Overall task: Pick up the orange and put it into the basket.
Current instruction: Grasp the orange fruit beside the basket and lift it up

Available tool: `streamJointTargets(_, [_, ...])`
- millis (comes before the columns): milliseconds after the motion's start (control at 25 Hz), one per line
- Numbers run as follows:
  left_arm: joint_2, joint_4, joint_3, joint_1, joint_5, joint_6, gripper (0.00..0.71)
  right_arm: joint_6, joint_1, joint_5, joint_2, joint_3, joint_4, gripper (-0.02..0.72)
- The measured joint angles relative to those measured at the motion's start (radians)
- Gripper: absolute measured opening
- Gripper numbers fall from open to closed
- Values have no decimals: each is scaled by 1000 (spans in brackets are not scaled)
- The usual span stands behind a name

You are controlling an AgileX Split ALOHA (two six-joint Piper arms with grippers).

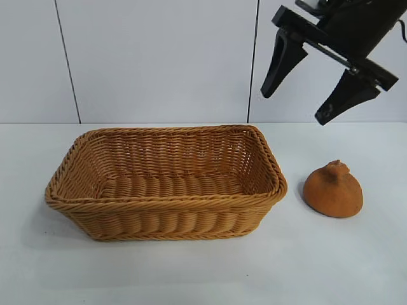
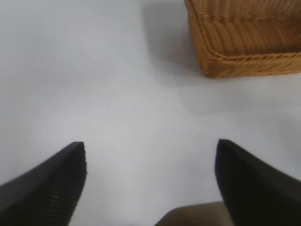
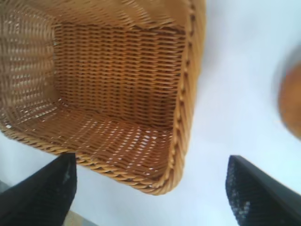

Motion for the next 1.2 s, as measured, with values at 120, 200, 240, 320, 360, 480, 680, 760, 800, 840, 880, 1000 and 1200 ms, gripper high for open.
streamJointTargets(120, [-82,0,0,0,0,0,544,61,0,0,0,-25,-103,590])
streamJointTargets(200, [-87,0,1,0,1,0,545,83,-8,5,0,-27,-144,590])
streamJointTargets(240, [-87,0,1,0,1,0,545,87,-18,13,2,-27,-157,590])
streamJointTargets(320, [-87,0,2,0,1,0,545,90,-44,24,11,-27,-163,590])
streamJointTargets(360, [-87,0,2,0,1,0,545,90,-62,24,17,-27,-166,590])
streamJointTargets(480, [-87,0,2,0,1,0,546,91,-113,24,48,-27,-173,590])
streamJointTargets(680, [-87,0,2,0,1,0,545,90,-143,19,123,-27,-179,590])
streamJointTargets(760, [-87,0,2,0,1,0,545,90,-140,11,167,-27,-177,590])
streamJointTargets(800, [-87,0,2,0,1,0,545,90,-136,1,187,-27,-177,590])
streamJointTargets(840, [-87,0,2,0,1,0,545,90,-133,-10,212,-27,-175,590])
streamJointTargets(880, [-87,0,2,0,1,0,545,90,-131,-18,239,-27,-169,590])
streamJointTargets(1000, [-87,0,2,0,1,0,545,89,-131,-39,316,-27,-145,590])
streamJointTargets(1200, [-87,0,2,0,1,0,545,88,-131,-54,390,-27,-143,470])
